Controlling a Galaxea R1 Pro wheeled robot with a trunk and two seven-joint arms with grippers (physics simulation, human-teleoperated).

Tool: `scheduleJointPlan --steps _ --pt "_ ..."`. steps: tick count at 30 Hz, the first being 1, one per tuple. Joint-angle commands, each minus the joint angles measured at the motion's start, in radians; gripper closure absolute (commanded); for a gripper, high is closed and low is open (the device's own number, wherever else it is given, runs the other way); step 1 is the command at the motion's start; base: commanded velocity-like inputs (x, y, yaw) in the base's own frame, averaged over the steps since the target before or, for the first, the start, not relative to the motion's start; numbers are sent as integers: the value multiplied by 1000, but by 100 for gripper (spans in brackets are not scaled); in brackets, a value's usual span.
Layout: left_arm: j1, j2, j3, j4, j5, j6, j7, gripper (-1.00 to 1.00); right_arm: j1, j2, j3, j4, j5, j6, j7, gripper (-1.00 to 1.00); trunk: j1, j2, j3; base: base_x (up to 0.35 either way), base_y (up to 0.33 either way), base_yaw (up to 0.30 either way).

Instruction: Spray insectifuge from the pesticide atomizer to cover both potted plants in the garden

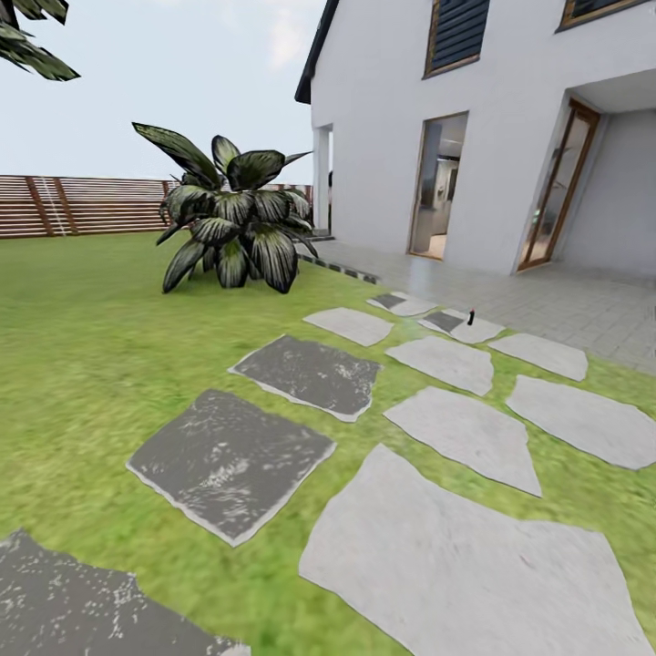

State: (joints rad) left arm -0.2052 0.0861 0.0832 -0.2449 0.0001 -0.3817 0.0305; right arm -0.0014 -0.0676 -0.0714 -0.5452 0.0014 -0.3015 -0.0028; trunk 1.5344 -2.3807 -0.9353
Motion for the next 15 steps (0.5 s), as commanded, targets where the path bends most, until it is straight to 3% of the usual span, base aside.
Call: scheduleJointPlan --steps 1,15 --pt "0 0 2 1 0 -3 0 -100 0 0 -1 0 0 -2 0 -100 0 0 -1 339 0 -143" --pt "0 0 3 1 6 -3 0 -100 0 0 -1 1 0 -2 0 -100 0 0 -1 339 0 -254"
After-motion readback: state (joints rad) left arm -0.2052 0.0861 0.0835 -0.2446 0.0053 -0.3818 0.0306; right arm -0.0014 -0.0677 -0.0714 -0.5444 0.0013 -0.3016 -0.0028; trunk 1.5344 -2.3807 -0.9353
